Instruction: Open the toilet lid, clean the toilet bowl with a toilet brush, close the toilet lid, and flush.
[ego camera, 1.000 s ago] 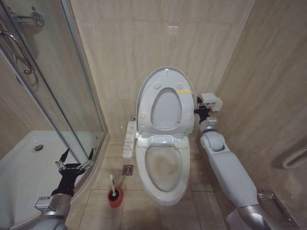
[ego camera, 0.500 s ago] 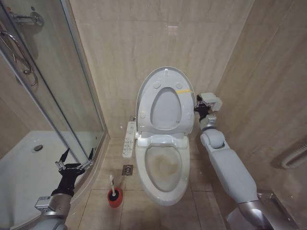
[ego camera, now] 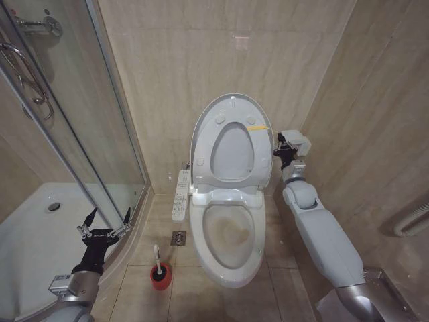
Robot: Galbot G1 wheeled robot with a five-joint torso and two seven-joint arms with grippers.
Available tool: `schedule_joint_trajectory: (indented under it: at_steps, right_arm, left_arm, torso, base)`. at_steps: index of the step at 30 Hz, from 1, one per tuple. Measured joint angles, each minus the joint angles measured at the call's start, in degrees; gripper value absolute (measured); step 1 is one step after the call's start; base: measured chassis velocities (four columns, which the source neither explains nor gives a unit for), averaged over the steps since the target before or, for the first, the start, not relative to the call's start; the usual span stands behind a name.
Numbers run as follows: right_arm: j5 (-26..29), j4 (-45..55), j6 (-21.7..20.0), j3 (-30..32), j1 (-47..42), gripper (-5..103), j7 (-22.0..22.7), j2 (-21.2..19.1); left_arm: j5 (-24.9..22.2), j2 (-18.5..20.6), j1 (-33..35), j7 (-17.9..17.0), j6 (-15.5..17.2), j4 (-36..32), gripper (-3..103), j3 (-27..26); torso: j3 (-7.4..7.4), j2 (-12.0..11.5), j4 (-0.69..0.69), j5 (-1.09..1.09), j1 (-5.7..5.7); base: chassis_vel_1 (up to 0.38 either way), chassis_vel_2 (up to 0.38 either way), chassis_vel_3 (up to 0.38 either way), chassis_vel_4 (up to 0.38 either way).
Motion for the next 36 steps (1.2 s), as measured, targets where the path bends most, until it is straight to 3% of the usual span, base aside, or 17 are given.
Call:
schedule_joint_trajectory:
  at_steps: [1,7,8,15,16,21,22,29,30,36]
  right_arm:
    - [0.12,0.25,-0.28,0.13,-0.15,12,0.02,-0.09]
    - [1.01,1.04,-1.26,0.56,-0.43,12,0.03,-0.64]
    - [1.19,1.23,-1.39,0.62,-0.45,40,0.03,-0.77]
    - [1.71,2.05,-1.66,0.87,-0.81,40,0.13,-1.11]
    - [1.74,2.16,-1.66,0.83,-0.91,66,0.09,-1.10]
    - [1.77,2.78,-1.64,1.24,-1.62,66,0.50,-1.55]
    - [1.82,3.00,-1.63,1.41,-1.90,93,0.50,-1.68]
    - [1.98,4.09,-1.59,2.37,-3.49,93,0.49,-2.04]
    - [2.02,4.33,-1.59,2.56,-3.84,100,0.49,-2.08]
    - [2.17,5.22,-1.58,3.53,-5.12,100,0.60,-2.22]
  left_arm:
    - [0.00,0.00,0.00,0.00,0.00,0.00,100,0.00]
    - [0.00,0.00,0.00,0.00,0.00,0.00,100,0.00]
    - [0.00,0.00,0.00,0.00,0.00,0.00,100,0.00]
    - [0.00,0.00,0.00,0.00,0.00,0.00,100,0.00]
    - [0.00,0.00,-0.01,0.01,0.00,0.00,100,0.00]
    - [0.00,0.00,0.00,0.00,0.00,0.00,100,0.00]
    - [0.00,0.00,0.00,0.00,0.00,0.00,100,0.00]
    - [0.00,0.00,0.00,0.00,0.00,0.00,100,0.00]
    - [0.00,0.00,0.00,0.00,0.00,0.00,100,0.00]
    - [0.00,0.00,0.00,0.00,0.00,0.00,100,0.00]
  torso:
    - [0.00,0.00,0.00,0.00,0.00]
    - [0.00,0.00,-0.03,0.01,0.01]
    - [0.00,0.00,-0.02,0.01,0.00]
    - [0.00,0.00,-0.02,0.00,0.00]
    - [0.00,0.00,0.00,0.00,0.00]
    - [0.00,0.00,0.00,-0.01,0.00]
    - [0.00,0.00,0.00,0.00,0.00]
    - [0.00,0.00,0.03,0.00,0.00]
    - [0.00,0.00,0.04,0.00,0.00]
    - [0.00,0.00,0.01,0.00,0.00]
  base:
    - [0.000,0.000,0.000,0.000]
    - [0.000,0.000,0.000,0.000]
    - [0.000,0.000,0.000,0.000]
    - [0.000,0.000,0.000,0.000]
    - [0.000,0.000,0.000,0.000]
    - [0.000,0.000,0.000,0.000]
    - [0.000,0.000,0.000,0.000]
    - [0.000,0.000,0.000,0.000]
    - [0.000,0.000,0.000,0.000]
    - [0.000,0.000,0.000,0.000]
